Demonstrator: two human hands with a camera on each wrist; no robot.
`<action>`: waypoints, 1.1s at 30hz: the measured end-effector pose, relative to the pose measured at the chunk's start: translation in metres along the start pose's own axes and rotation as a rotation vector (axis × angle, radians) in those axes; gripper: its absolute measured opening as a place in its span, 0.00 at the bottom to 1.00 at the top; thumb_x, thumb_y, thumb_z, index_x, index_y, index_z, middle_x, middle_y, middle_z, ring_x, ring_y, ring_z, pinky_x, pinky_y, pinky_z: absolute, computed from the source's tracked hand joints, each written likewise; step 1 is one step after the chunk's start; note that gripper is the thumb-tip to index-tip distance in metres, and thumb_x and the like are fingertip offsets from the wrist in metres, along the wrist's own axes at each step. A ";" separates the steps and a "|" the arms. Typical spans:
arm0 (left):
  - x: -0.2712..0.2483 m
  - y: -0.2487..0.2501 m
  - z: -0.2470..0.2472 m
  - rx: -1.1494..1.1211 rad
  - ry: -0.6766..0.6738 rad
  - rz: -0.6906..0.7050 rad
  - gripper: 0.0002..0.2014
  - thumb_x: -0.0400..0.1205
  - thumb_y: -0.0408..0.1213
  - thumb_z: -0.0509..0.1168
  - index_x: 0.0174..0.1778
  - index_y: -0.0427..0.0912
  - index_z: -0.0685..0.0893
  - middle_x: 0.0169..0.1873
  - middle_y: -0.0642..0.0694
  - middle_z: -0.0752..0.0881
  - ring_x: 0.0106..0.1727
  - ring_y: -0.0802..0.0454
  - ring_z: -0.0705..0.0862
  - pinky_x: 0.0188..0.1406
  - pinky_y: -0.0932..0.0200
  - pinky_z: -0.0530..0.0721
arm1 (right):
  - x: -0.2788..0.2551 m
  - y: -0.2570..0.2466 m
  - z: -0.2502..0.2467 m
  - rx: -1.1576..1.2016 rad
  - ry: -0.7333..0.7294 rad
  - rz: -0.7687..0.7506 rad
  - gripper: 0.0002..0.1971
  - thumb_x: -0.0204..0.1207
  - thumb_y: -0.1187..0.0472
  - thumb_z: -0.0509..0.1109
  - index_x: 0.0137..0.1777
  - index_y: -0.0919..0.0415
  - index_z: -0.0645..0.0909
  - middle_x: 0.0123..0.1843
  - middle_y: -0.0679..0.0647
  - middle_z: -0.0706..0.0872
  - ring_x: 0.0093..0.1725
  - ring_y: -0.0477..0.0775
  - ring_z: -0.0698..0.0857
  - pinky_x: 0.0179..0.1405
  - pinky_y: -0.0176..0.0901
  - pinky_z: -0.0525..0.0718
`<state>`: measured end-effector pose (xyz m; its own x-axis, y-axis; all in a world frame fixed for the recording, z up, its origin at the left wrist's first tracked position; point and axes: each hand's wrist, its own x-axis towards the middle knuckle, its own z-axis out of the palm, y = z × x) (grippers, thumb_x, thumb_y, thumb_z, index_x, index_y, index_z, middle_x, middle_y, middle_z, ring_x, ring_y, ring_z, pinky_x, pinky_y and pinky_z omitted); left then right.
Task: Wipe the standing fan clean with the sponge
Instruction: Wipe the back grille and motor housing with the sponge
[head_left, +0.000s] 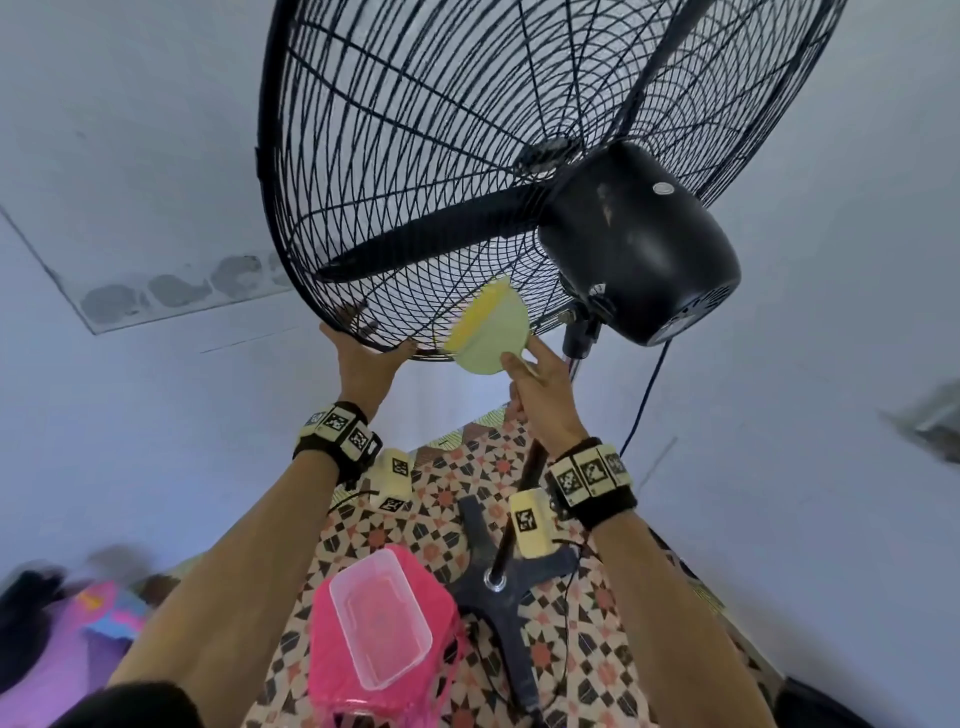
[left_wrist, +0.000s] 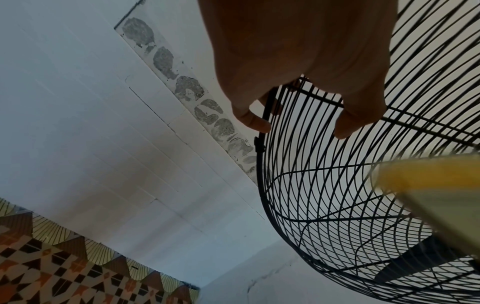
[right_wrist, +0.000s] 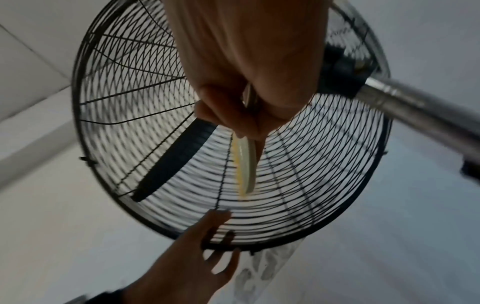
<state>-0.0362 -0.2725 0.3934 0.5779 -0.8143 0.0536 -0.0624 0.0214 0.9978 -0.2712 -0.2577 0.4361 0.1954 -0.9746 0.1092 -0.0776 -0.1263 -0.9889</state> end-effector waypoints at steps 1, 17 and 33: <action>-0.001 0.001 0.001 -0.002 0.005 0.010 0.64 0.79 0.35 0.80 0.88 0.37 0.29 0.88 0.43 0.58 0.77 0.60 0.62 0.75 0.63 0.61 | 0.005 0.002 -0.003 0.011 0.055 0.025 0.15 0.89 0.62 0.65 0.74 0.53 0.79 0.24 0.42 0.76 0.22 0.47 0.72 0.30 0.54 0.83; -0.005 0.006 -0.004 0.009 0.001 -0.023 0.65 0.77 0.36 0.82 0.89 0.38 0.31 0.85 0.46 0.64 0.78 0.56 0.72 0.80 0.52 0.72 | 0.018 -0.019 0.003 0.022 0.218 0.072 0.11 0.87 0.65 0.64 0.66 0.60 0.81 0.38 0.53 0.85 0.21 0.43 0.76 0.23 0.40 0.74; -0.022 0.020 -0.002 0.040 0.006 0.024 0.59 0.81 0.34 0.79 0.89 0.35 0.34 0.88 0.41 0.60 0.76 0.57 0.66 0.61 0.76 0.63 | 0.006 -0.035 0.001 -0.047 0.119 -0.019 0.10 0.88 0.63 0.65 0.65 0.58 0.81 0.39 0.51 0.84 0.22 0.44 0.76 0.22 0.39 0.74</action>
<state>-0.0480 -0.2531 0.4127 0.5808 -0.8103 0.0779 -0.1090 0.0175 0.9939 -0.2661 -0.2592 0.4711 0.0797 -0.9867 0.1418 -0.1216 -0.1508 -0.9811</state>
